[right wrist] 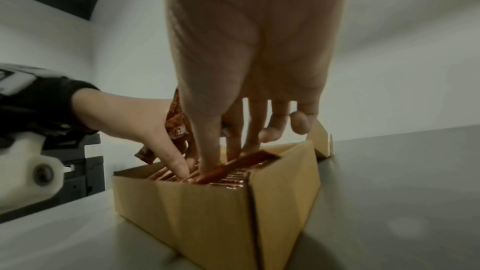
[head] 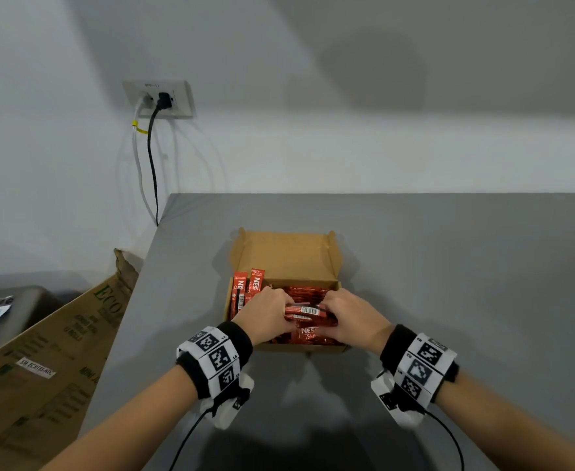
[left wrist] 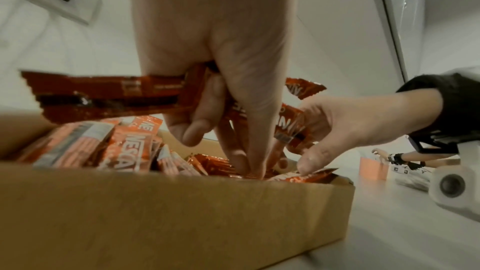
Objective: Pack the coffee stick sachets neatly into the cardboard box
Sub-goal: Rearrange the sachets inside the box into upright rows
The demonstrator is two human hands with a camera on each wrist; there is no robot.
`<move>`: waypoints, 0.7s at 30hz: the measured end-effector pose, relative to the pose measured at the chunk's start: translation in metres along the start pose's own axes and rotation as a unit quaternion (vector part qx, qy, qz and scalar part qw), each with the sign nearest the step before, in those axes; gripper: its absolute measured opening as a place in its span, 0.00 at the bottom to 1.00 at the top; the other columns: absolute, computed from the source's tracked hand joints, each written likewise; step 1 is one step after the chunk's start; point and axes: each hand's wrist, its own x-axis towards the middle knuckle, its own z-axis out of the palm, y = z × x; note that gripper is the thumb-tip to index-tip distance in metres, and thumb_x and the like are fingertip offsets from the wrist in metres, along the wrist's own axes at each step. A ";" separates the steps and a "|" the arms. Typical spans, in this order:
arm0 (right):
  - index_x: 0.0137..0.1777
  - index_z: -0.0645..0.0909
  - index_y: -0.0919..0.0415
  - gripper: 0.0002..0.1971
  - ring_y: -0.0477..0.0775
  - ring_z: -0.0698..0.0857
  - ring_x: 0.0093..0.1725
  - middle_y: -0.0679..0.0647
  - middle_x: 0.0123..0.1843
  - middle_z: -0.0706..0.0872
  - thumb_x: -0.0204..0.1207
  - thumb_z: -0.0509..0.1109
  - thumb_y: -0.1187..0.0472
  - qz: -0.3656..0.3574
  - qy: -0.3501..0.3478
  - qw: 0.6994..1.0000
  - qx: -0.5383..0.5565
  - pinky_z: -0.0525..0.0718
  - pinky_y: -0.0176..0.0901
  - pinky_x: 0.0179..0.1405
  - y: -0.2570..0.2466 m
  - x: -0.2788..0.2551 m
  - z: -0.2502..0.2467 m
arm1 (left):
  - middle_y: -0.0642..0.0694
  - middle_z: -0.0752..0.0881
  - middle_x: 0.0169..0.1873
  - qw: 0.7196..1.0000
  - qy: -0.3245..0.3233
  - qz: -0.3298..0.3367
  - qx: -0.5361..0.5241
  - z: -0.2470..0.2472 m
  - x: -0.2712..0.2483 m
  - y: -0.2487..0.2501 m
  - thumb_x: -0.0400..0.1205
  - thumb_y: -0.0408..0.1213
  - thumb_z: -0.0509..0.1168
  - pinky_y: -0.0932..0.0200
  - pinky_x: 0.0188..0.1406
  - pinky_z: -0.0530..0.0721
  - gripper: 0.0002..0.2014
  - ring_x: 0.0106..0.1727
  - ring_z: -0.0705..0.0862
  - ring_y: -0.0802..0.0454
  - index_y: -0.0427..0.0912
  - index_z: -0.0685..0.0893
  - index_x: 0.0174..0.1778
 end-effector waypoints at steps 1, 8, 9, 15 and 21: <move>0.58 0.82 0.59 0.16 0.52 0.77 0.58 0.53 0.56 0.81 0.76 0.69 0.50 0.009 -0.009 1.000 -0.010 0.76 0.43 0.56 0.000 0.003 0.000 | 0.47 0.90 0.42 1.000 0.006 0.000 0.006 -0.001 -0.001 -0.001 0.77 0.39 0.70 0.64 0.44 0.85 0.08 0.40 0.86 0.56 0.41 0.88 0.48; 0.43 0.83 0.60 0.05 0.47 0.84 0.40 0.52 0.43 0.87 0.74 0.73 0.59 0.063 0.014 0.993 0.101 0.81 0.35 0.40 0.014 0.006 -0.008 | 0.44 0.89 0.45 0.999 -0.017 -0.035 -0.011 -0.001 -0.003 -0.013 0.75 0.38 0.73 0.66 0.38 0.83 0.10 0.35 0.84 0.58 0.38 0.85 0.47; 0.41 0.81 0.60 0.05 0.45 0.84 0.35 0.52 0.40 0.86 0.75 0.72 0.60 0.094 0.053 0.985 0.136 0.80 0.33 0.35 0.017 0.005 -0.011 | 0.44 0.89 0.46 0.999 -0.031 -0.036 -0.005 0.000 -0.003 -0.014 0.73 0.40 0.74 0.64 0.43 0.85 0.14 0.39 0.86 0.57 0.38 0.85 0.50; 0.42 0.75 0.62 0.05 0.39 0.85 0.27 0.50 0.34 0.84 0.77 0.69 0.66 0.046 0.156 0.938 0.307 0.83 0.29 0.29 0.006 -0.016 -0.019 | 0.46 0.88 0.52 0.996 -0.077 -0.042 -0.011 -0.007 0.005 -0.012 0.68 0.46 0.78 0.58 0.54 0.86 0.25 0.51 0.87 0.52 0.39 0.83 0.58; 0.44 0.74 0.55 0.09 0.46 0.89 0.31 0.54 0.34 0.86 0.75 0.71 0.67 0.012 0.110 0.952 0.285 0.89 0.42 0.37 0.005 -0.020 -0.009 | 0.46 0.88 0.52 0.994 -0.098 -0.045 -0.014 -0.010 0.006 -0.013 0.67 0.47 0.79 0.60 0.54 0.85 0.27 0.51 0.86 0.53 0.39 0.83 0.59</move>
